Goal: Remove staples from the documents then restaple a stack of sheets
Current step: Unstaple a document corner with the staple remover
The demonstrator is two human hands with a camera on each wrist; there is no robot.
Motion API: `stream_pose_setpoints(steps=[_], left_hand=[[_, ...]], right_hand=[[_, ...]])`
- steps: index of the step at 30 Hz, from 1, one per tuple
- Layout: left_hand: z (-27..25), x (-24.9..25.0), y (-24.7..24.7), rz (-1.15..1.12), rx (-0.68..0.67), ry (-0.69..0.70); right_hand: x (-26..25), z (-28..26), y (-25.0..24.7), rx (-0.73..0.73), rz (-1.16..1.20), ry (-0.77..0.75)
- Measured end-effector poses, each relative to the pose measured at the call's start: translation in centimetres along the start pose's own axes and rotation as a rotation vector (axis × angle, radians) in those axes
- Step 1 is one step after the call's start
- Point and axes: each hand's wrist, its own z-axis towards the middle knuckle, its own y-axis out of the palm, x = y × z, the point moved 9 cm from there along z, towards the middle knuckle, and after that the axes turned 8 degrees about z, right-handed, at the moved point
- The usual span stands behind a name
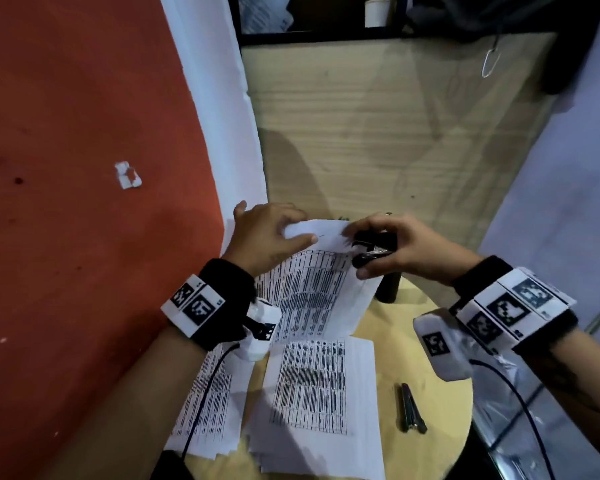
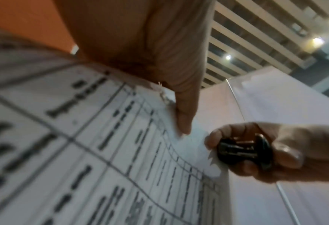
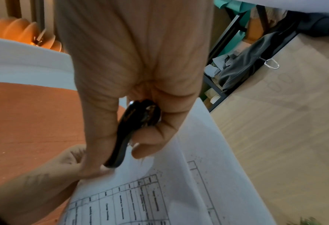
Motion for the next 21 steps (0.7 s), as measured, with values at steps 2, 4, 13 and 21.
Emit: stream_pose_setpoints(steps=[2, 4, 13, 21], left_hand=[[0.0, -0.2, -0.1, -0.162, -0.016, -0.009], [-0.1, -0.5, 0.0, -0.233, -0.051, -0.034], [-1.0, -0.9, -0.9, -0.207, -0.159, -0.051], [-1.7, -0.5, -0.8, -0.168, -0.264, -0.039]], right_hand=[[-0.4, -0.2, 0.2, 0.026, -0.004, -0.036], [-1.1, -0.4, -0.5, 0.151, -0.128, -0.127], [-5.5, -2.2, 2.8, 0.379, -0.484, -0.462], [-6.7, -1.8, 5.1, 0.368, -0.62, -0.52]])
